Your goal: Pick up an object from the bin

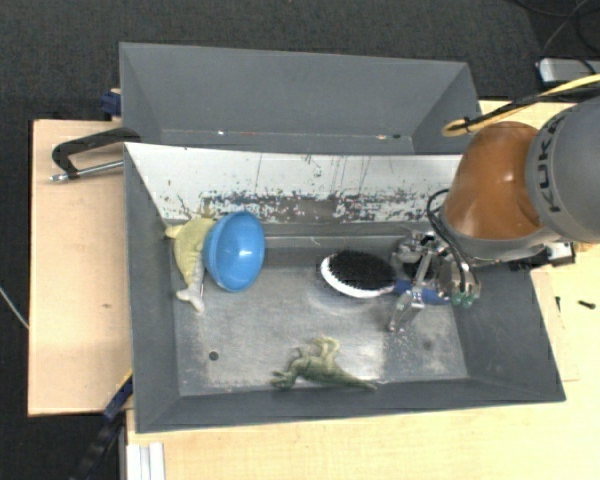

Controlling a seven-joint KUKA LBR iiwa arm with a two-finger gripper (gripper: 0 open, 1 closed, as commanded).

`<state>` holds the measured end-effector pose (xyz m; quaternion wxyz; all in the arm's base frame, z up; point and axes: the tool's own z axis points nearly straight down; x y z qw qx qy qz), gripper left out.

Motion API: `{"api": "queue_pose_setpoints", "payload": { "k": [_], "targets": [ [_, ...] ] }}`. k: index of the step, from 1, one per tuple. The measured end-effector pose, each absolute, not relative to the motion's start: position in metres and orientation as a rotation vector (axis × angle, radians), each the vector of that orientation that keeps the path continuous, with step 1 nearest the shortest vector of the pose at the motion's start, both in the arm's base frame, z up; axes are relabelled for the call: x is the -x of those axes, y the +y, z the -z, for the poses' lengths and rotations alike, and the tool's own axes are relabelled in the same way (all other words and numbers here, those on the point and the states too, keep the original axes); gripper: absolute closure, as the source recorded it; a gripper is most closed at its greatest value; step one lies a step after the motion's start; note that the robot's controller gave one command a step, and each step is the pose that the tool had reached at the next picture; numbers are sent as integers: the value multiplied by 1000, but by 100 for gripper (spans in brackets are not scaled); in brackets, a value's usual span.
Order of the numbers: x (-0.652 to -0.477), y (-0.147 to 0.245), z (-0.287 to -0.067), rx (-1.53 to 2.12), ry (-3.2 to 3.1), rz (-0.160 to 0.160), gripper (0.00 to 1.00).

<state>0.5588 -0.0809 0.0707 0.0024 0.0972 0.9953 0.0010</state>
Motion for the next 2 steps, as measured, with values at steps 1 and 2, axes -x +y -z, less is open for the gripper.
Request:
{"api": "queue_pose_setpoints", "payload": {
  "k": [1, 2],
  "targets": [
    [-559, -81, -73, -301, 3121, -1, 100],
    [-565, -66, -207, -65, 3128, 1, 100]
  ]
}}
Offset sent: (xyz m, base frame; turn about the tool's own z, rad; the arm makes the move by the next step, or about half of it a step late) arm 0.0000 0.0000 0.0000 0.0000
